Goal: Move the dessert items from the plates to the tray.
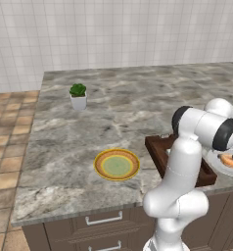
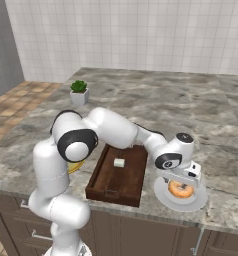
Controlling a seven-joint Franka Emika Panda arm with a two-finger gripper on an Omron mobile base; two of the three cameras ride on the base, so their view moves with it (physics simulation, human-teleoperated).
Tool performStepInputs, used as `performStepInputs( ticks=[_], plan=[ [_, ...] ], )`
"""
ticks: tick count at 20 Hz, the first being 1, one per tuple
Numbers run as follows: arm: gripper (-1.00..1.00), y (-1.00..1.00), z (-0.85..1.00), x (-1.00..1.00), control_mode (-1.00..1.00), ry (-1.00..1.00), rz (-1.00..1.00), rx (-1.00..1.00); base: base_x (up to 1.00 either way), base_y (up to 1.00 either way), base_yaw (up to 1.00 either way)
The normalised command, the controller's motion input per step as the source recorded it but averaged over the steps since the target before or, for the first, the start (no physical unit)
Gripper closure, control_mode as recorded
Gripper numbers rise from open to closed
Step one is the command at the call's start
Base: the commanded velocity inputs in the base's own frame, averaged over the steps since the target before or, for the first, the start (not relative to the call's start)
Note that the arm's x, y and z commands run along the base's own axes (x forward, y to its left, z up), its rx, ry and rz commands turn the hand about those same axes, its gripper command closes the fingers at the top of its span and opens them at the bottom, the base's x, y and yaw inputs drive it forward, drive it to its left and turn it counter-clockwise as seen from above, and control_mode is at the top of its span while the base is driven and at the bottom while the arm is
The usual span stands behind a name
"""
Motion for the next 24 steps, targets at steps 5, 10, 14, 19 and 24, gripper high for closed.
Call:
performStepInputs(
  ticks=[5, 10, 14, 19, 24],
  plan=[
    [-1.0, 0.16, -0.02, 0.0, -1.0, 0.0, 0.09, 0.02, 0.0, 0.0, 0.0],
    [-1.0, 0.28, 0.0, 0.0, -1.0, 0.0, 0.07, 0.0, 0.0, 0.0, 0.0],
    [-1.0, 0.32, -0.01, 0.0, -1.0, 0.0, 0.07, 0.0, 0.0, 0.0, 0.0],
    [-1.0, 0.11, -0.3, 0.0, -1.0, 0.0, 0.04, 0.0, 0.0, 0.0, 0.0],
    [-1.0, 0.0, -0.52, 0.0, -1.0, 0.0, 0.0, 0.0, 0.0, 0.0, 0.0]
  ],
)
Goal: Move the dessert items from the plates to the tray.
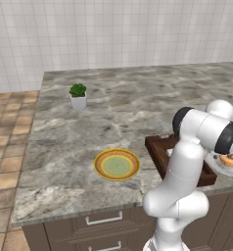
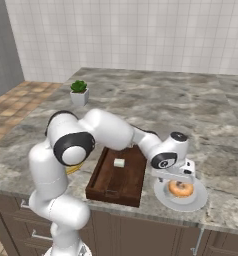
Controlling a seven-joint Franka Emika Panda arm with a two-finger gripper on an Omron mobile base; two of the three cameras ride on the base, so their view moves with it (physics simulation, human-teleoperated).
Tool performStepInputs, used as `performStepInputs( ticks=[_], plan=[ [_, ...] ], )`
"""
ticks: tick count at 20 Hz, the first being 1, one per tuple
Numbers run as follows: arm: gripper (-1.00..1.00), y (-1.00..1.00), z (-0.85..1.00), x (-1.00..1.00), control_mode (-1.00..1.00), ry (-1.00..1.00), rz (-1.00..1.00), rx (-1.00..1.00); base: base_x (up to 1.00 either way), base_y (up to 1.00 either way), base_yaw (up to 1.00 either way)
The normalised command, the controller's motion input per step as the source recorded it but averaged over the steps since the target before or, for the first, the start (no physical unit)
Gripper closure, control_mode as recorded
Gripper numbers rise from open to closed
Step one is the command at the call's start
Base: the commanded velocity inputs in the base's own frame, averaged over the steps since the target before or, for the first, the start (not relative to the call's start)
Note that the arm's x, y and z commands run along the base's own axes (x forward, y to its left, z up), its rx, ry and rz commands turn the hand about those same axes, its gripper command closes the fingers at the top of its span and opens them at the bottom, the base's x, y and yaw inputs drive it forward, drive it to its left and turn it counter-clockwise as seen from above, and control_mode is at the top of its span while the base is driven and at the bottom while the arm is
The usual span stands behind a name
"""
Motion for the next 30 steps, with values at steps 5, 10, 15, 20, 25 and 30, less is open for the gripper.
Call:
performStepInputs(
  ticks=[5, 10, 15, 20, 25, 30],
  plan=[
    [-1.0, -0.04, -0.35, 0.0, -1.0, 0.0, 0.0, 0.0, 0.0, 0.0, 0.0],
    [-1.0, 0.1, -0.42, -0.03, -1.0, 0.0, 0.02, 0.0, 0.0, 0.0, 0.0],
    [-1.0, 0.11, -0.34, -0.02, -1.0, 0.01, 0.01, 0.0, 0.0, 0.0, 0.0],
    [1.0, 0.0, 0.0, 0.0, -1.0, 0.0, 0.0, 0.0, 0.0, 0.0, 0.0],
    [1.0, 0.0, 0.0, 0.0, -1.0, 0.0, 0.0, 0.0, 0.0, 0.0, 0.0],
    [1.0, 0.05, 0.13, -0.02, -1.0, 0.0, 0.0, 0.0, 0.0, 0.0, 0.0]
  ],
)
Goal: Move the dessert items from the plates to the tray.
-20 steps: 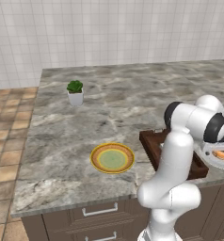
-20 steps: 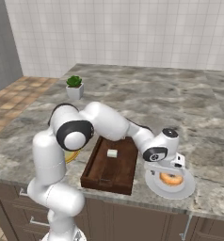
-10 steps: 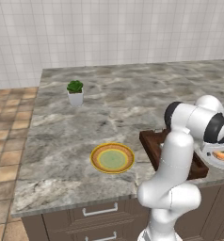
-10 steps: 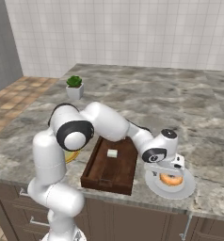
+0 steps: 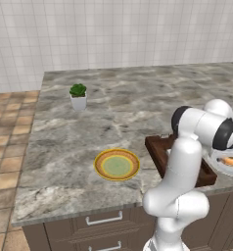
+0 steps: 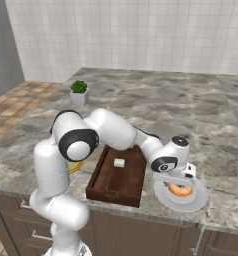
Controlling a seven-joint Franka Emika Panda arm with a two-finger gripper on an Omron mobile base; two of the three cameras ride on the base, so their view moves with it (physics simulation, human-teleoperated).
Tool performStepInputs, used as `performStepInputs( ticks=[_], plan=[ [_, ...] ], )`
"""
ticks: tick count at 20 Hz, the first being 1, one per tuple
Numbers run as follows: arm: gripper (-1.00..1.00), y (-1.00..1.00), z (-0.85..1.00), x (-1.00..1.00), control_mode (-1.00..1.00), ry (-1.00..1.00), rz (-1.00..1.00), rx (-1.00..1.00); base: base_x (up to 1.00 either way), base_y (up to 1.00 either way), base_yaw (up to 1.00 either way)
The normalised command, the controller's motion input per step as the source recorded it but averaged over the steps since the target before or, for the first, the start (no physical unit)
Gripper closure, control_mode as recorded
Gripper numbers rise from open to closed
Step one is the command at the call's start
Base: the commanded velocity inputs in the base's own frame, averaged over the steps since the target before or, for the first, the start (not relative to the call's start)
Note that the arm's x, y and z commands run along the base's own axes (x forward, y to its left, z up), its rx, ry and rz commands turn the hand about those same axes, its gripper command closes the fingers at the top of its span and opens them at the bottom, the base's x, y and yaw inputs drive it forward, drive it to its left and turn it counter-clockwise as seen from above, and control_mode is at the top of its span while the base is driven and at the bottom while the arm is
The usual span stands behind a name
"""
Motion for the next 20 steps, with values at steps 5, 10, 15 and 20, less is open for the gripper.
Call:
performStepInputs(
  ticks=[5, 10, 15, 20],
  plan=[
    [1.0, 0.49, 0.75, -0.27, -1.0, -0.09, 0.02, 0.0, 0.0, 0.0, 0.0],
    [1.0, 0.69, 0.79, -0.19, -1.0, -0.14, 0.04, 0.0, 0.0, 0.0, 0.0],
    [1.0, 1.0, 0.36, -0.11, -1.0, -0.06, 0.07, 0.0, 0.0, 0.0, 0.0],
    [1.0, 1.0, 0.19, 0.0, -1.0, 0.05, 0.04, 0.0, 0.0, 0.0, 0.0]
  ],
)
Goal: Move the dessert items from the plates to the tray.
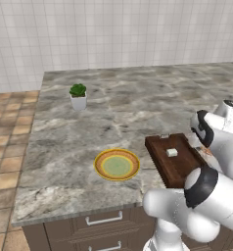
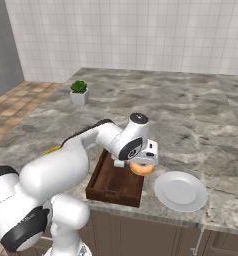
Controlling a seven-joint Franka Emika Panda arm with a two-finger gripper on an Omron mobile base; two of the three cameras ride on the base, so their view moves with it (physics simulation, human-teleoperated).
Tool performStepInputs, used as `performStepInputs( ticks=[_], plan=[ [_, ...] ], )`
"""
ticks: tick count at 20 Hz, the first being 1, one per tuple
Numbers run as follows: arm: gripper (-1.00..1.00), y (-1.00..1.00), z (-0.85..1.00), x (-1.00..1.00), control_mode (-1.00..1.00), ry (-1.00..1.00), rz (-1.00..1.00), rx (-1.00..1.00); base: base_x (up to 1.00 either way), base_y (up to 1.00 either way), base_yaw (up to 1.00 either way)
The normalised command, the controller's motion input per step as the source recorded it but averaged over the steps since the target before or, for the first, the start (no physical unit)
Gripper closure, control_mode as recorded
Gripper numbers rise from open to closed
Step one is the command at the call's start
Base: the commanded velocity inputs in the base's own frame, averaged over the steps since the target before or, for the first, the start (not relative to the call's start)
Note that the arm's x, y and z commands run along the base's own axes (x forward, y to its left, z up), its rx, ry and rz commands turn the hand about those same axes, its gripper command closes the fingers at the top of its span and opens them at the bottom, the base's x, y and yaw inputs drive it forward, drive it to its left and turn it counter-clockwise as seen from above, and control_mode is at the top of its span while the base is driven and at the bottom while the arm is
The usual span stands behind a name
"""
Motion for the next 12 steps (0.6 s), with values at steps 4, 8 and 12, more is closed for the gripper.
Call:
performStepInputs(
  ticks=[4, 8, 12],
  plan=[
    [1.0, 0.82, 0.0, 0.08, -1.0, 0.22, 0.01, 0.0, 0.0, 0.0, 0.0],
    [1.0, 0.55, -0.32, 0.16, -1.0, 0.23, 0.0, -0.01, 0.0, 0.0, 0.0],
    [1.0, 0.3, -0.41, 0.3, -1.0, 0.23, 0.0, -0.04, 0.0, 0.0, 0.0]
  ],
)
